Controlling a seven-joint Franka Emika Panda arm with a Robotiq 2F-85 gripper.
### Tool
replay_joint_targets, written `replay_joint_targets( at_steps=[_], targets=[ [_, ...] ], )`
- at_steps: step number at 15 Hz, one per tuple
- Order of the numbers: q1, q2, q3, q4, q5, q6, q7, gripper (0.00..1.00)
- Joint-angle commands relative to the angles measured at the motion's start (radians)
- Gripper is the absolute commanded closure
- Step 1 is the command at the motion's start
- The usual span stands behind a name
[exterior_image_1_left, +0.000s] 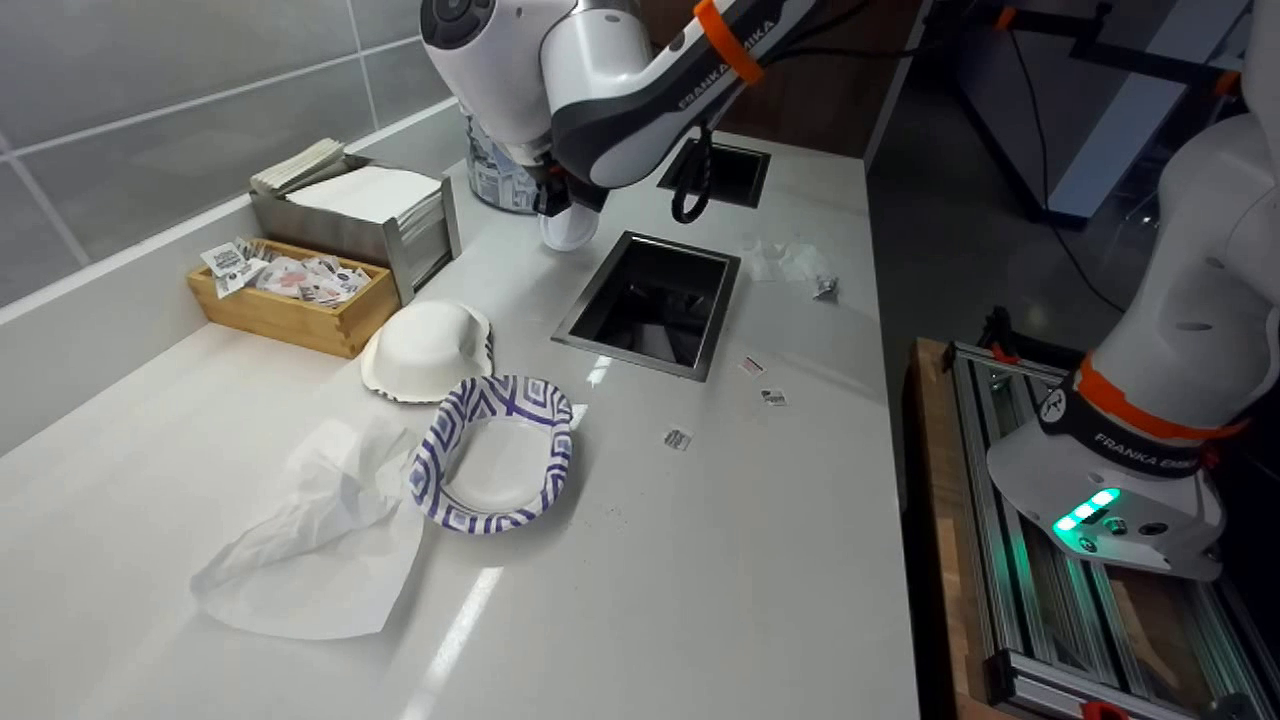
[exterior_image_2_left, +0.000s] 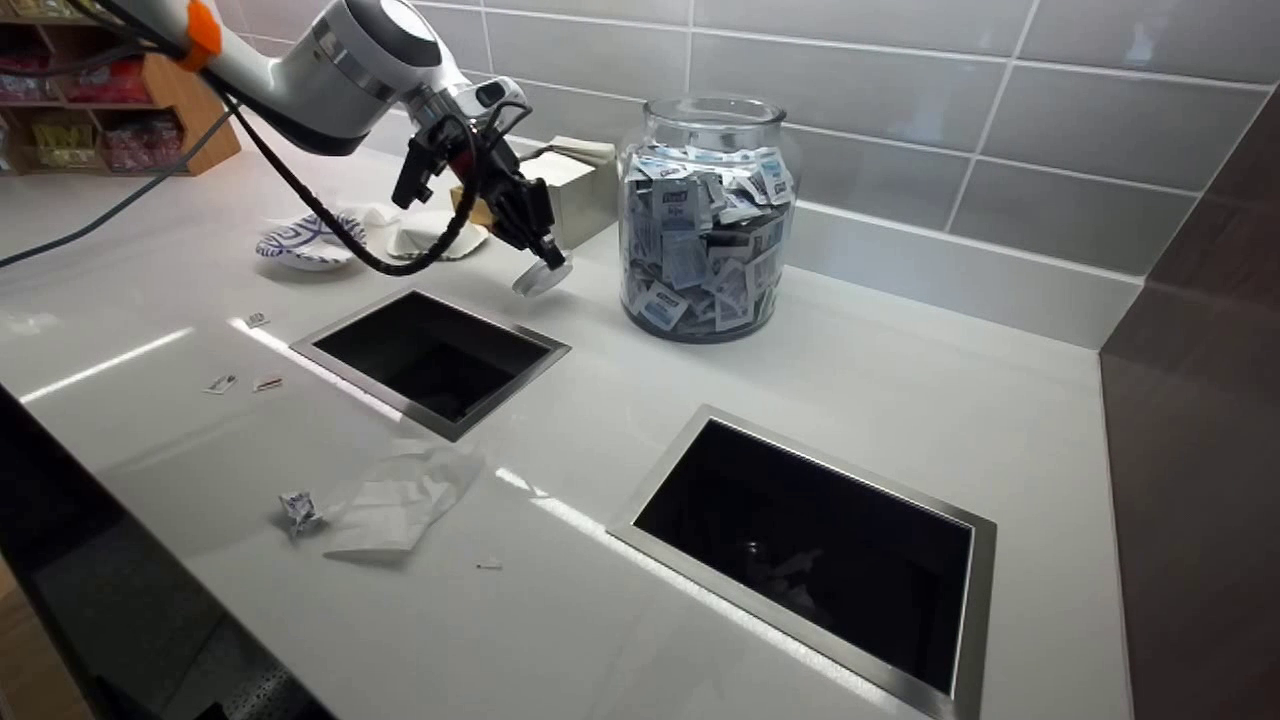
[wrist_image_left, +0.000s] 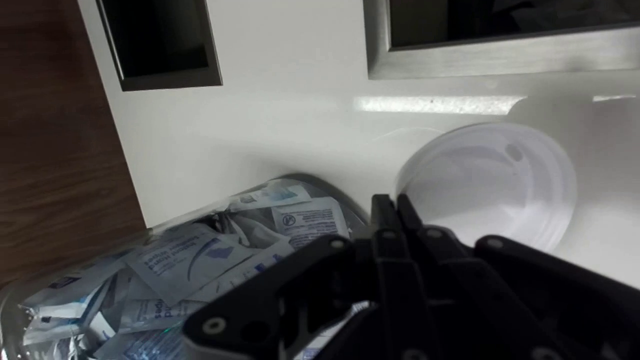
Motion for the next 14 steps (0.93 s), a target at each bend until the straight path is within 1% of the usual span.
replay_joint_targets(
  at_steps=[1, 6, 10, 14],
  targets=[
    [0.006, 0.050, 0.014, 0.016, -0.118, -0.028, 0.084, 0.99],
    [-0.002, 0.119, 0.044, 0.055, -0.192, -0.079, 0.095, 0.99],
    [-0.005, 0.170, 0.064, 0.093, -0.224, -0.142, 0.083, 0.99],
    [-0.017, 0.210, 0.075, 0.125, -0.231, -0.185, 0.077, 0.99]
  ],
)
